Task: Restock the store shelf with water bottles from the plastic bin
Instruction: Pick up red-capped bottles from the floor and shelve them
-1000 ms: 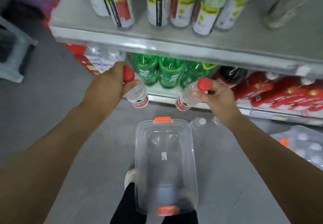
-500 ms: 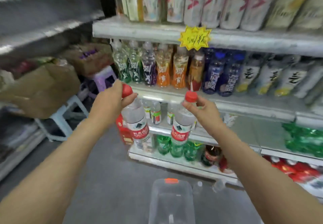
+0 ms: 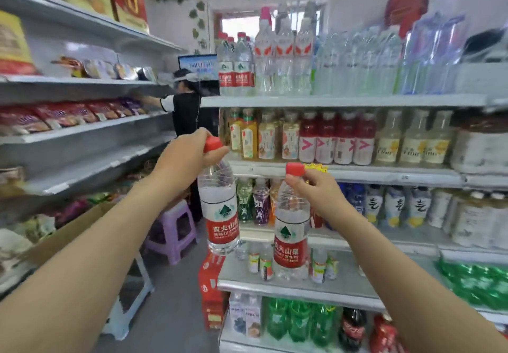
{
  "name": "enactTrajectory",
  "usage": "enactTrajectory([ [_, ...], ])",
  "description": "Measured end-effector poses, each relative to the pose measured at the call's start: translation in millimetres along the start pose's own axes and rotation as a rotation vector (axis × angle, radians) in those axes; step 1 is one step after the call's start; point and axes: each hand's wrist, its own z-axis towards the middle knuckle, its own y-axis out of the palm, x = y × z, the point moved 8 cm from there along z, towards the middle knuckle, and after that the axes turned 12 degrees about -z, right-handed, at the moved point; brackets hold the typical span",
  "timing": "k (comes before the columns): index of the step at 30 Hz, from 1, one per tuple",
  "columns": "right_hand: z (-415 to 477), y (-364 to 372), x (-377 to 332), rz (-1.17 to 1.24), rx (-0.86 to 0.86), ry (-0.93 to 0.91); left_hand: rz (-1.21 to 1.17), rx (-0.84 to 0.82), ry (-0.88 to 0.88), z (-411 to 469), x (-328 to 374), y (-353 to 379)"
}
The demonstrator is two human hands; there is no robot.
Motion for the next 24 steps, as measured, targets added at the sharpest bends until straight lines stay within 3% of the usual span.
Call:
enactTrajectory([
  [7,33.3,-5.1,-55.9,-0.038,0.001,-0.058,-0.066,-0.002,0.068,39.2,-0.6,-47.5],
  [15,118.7,-9.4,-72.2,0.007,0.124,-0.157,-0.044,-0.023,0.184,105.7,-13.7,-50.4],
  [24,226.4,-12.8,-102.4,0.024,0.245,-0.267,-0.132,0.079,0.153,196.1,-66.3,-52.9],
])
